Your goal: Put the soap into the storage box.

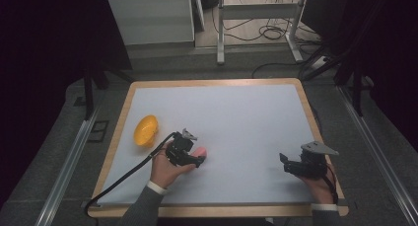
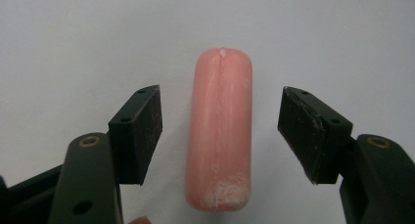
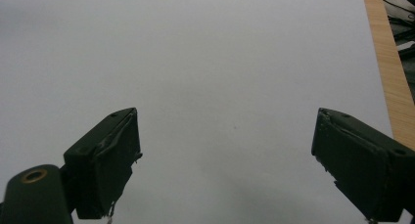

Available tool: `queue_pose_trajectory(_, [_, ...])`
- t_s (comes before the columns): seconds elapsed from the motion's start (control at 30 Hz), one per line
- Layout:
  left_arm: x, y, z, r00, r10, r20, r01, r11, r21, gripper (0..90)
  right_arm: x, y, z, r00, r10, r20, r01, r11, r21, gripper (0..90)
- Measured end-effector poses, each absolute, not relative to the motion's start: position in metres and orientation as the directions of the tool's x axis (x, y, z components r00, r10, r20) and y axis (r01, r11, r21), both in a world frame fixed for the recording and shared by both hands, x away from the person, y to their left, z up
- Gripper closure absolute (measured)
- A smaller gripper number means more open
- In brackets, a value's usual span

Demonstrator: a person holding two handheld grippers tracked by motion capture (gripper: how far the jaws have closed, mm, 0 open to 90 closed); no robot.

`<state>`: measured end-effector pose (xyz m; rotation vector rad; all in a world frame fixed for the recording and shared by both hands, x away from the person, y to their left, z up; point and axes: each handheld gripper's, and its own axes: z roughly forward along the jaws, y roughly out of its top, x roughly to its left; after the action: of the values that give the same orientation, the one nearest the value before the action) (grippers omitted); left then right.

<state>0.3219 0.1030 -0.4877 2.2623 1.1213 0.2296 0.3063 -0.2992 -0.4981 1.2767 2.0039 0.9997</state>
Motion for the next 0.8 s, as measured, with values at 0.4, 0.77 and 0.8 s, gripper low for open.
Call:
queue_pose_trajectory(0.4, [0.325, 0.101, -0.503, 0.605, 0.787, -0.122, 0.698, -0.450, 0.557, 42.1, 0.306, -0.300, -0.498, -0.391, 0.918, -0.065, 0.505, 0.273, 0.819, 10.5])
queue_pose_trajectory(0.77, [0.325, 0.100, -0.509, 0.600, 0.788, -0.137, 0.704, -0.439, 0.558, 57.6, 0.307, -0.300, -0.499, -0.388, 0.919, -0.069, 0.506, 0.275, 0.818, 10.5])
queue_pose_trajectory(0.8, [0.325, 0.100, -0.509, 0.599, 0.789, -0.138, 0.704, -0.438, 0.559, 57.9, 0.307, -0.300, -0.499, -0.388, 0.919, -0.070, 0.506, 0.276, 0.817, 10.5])
